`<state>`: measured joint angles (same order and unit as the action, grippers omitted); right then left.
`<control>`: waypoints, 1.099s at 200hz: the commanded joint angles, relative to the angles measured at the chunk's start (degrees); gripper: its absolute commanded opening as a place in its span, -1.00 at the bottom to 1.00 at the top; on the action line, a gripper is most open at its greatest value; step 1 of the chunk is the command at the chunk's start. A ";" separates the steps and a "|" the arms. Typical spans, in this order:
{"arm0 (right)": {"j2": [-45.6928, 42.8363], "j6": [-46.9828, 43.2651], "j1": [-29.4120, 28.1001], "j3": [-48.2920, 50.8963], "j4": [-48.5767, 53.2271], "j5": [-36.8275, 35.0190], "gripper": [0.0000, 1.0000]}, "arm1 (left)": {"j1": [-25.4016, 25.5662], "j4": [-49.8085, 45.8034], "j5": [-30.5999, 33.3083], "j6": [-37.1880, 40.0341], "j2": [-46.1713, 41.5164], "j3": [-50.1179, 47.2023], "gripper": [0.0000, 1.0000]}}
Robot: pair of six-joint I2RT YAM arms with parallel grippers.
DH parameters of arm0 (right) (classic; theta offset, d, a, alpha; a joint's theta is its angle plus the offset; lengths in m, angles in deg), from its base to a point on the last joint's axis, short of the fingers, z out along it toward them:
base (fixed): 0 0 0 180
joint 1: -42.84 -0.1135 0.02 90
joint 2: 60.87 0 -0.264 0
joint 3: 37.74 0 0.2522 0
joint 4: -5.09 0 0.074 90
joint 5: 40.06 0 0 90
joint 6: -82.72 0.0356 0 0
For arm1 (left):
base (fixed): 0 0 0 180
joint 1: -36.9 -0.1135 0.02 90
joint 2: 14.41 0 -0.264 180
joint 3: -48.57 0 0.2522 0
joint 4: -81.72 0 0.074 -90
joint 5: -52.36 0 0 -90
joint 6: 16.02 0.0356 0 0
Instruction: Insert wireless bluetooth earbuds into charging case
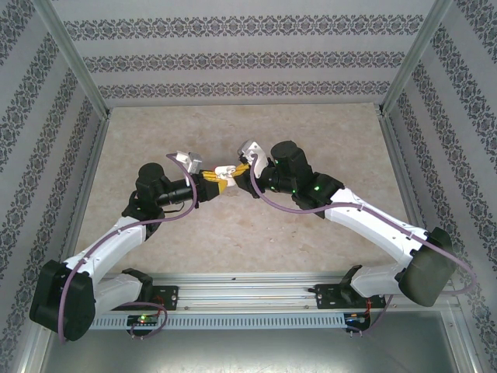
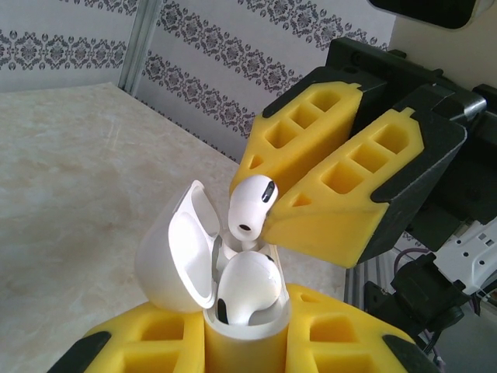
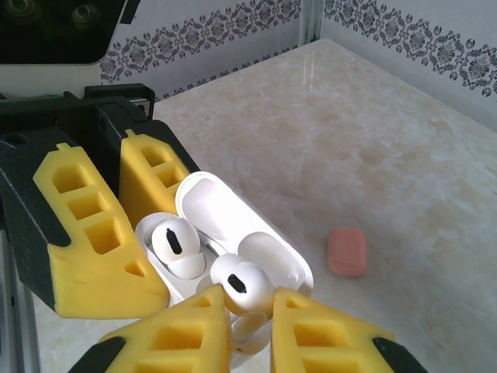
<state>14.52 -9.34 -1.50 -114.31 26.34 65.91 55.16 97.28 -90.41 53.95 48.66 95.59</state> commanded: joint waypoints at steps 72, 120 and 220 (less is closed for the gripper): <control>-0.69 -0.89 -0.14 0.82 4.41 5.01 -0.56 | 0.49 4.19 0.91 -0.64 -0.09 3.88 -1.00; -0.50 -0.81 -0.03 0.39 5.34 5.28 -0.51 | 0.72 3.30 1.00 0.07 -0.16 4.10 -1.00; -0.60 -0.84 0.06 -0.21 6.91 5.39 -0.37 | 0.82 2.04 1.21 1.37 -0.66 3.90 -1.00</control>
<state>14.13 -9.45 -1.17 -114.35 28.81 68.51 55.68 95.40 -89.96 54.21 48.90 96.75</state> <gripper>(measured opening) 0.307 0.205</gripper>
